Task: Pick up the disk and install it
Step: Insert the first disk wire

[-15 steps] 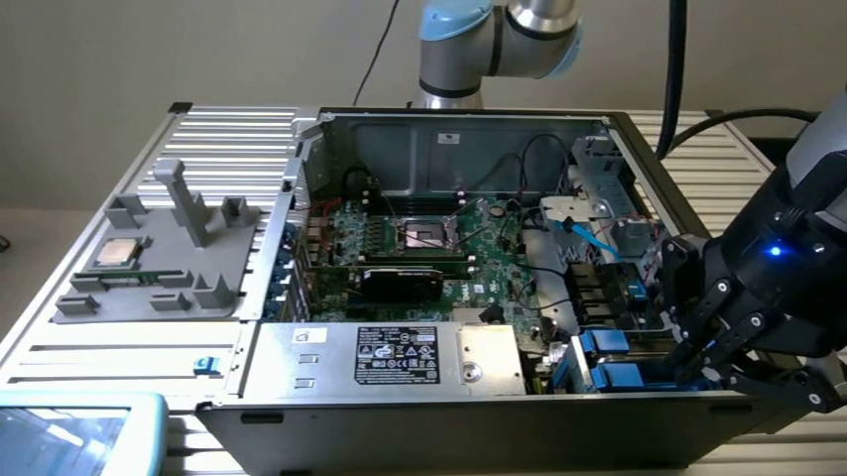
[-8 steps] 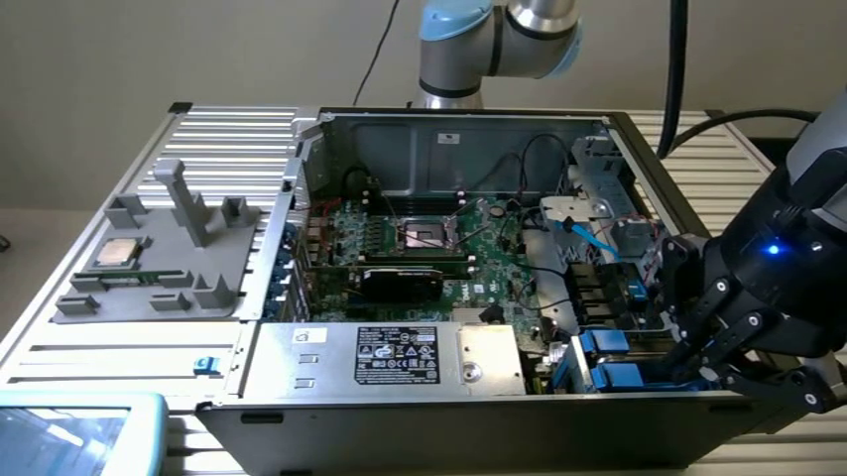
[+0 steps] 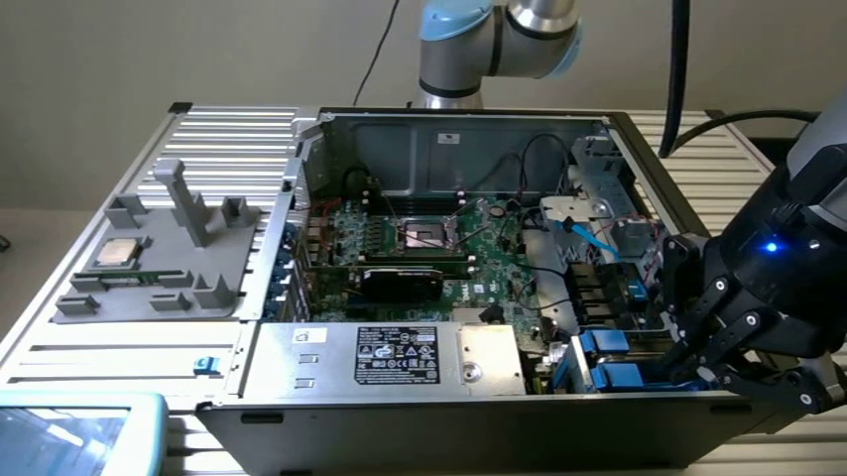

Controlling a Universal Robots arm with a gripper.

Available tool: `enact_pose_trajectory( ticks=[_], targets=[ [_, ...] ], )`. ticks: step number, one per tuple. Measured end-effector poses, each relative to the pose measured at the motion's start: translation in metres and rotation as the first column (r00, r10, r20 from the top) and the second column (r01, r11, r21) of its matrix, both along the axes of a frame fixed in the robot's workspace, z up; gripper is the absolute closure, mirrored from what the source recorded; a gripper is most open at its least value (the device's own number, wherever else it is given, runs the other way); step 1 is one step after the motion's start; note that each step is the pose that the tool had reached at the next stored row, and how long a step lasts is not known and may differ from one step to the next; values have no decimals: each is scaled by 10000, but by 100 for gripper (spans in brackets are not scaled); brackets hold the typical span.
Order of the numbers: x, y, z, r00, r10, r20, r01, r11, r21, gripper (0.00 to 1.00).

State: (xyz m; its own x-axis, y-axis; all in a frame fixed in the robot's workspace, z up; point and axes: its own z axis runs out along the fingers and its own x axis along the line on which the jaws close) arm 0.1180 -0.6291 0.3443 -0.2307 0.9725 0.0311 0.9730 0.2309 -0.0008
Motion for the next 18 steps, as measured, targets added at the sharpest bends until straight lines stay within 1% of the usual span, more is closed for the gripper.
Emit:
enact_pose_trajectory(
  ticks=[4, 5, 8, 13, 16, 17, 18],
  targets=[
    [0, 0, 0, 9998, -202, -6, 202, 9998, -56, 83],
    [0, 0, 1, 9996, -285, -11, 285, 9996, -59, 83],
    [0, 0, 0, 9995, -308, -12, 308, 9995, -59, 83],
    [0, 15, 1, 9990, -443, -23, 442, 9990, -61, 83],
    [0, 38, 0, 9988, -488, -61, 488, 9988, -62, 83],
    [0, 55, -1, 9988, -492, -76, 491, 9988, -62, 83],
    [0, 83, -2, 9988, -492, -82, 491, 9988, -62, 83]
  ],
)
